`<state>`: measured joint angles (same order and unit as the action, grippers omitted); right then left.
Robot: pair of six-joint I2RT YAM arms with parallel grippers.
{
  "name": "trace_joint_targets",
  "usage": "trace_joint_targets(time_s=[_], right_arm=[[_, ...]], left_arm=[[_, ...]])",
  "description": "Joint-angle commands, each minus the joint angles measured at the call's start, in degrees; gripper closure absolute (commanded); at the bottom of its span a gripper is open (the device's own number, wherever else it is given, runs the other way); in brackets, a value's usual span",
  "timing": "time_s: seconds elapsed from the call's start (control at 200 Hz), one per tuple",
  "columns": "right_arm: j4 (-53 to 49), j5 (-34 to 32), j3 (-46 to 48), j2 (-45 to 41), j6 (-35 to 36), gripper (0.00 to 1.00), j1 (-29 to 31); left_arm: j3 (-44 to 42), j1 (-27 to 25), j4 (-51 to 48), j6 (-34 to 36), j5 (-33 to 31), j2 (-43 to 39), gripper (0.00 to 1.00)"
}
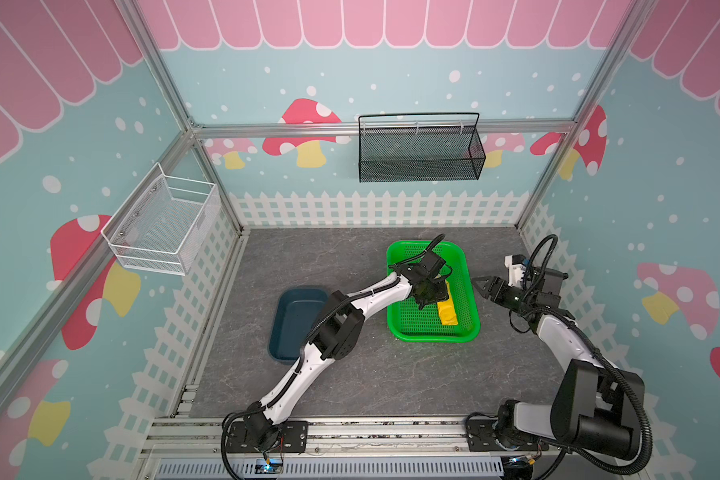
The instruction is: Place the utensils on the paper napkin and roll it up
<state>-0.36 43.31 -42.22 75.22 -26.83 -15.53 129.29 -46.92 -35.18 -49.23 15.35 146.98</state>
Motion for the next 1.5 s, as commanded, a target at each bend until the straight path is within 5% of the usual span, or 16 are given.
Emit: trace_joint_targets(time_s=[0.0,0.37,0.735,1.011,1.196,1.386,1.496], right_arm=[[0.7,1.3,0.8,0.3,-0.1,0.3,0.1],[1.2,2.6,1.4,0.9,-0.4,0.31,0.1],[0.3,0.6,1.2,0.7,0.6,0.31,0.1],[-3.9,-1.8,0.1,2.2,4.4,0.3,0.1],[-6.5,-10.0,-1.5,0.8,6.9,0.3,0.1],[-1.6,-35.9,1.0,-5.1,6.9,0.28,0.1],[4.6,-45.5,4.5,-6.6,9.7,0.28,0.1]], left_arm=[[2.8,0.4,-1.0,0.5,1.8,2.5,0.58],[5.5,0.6,-0.4,0.7,5.2,5.3,0.57],[-1.5,0.7,0.1,3.3,0.5,-4.7,0.31],[-5.2,0.8,0.6,5.7,-2.2,-12.4,0.27],[-17.9,0.8,5.4,11.3,-9.2,-24.0,0.27],[-36.6,2.2,13.2,15.7,-19.9,-39.8,0.25],[-49.1,4.5,19.1,16.7,-24.6,-49.7,0.21]])
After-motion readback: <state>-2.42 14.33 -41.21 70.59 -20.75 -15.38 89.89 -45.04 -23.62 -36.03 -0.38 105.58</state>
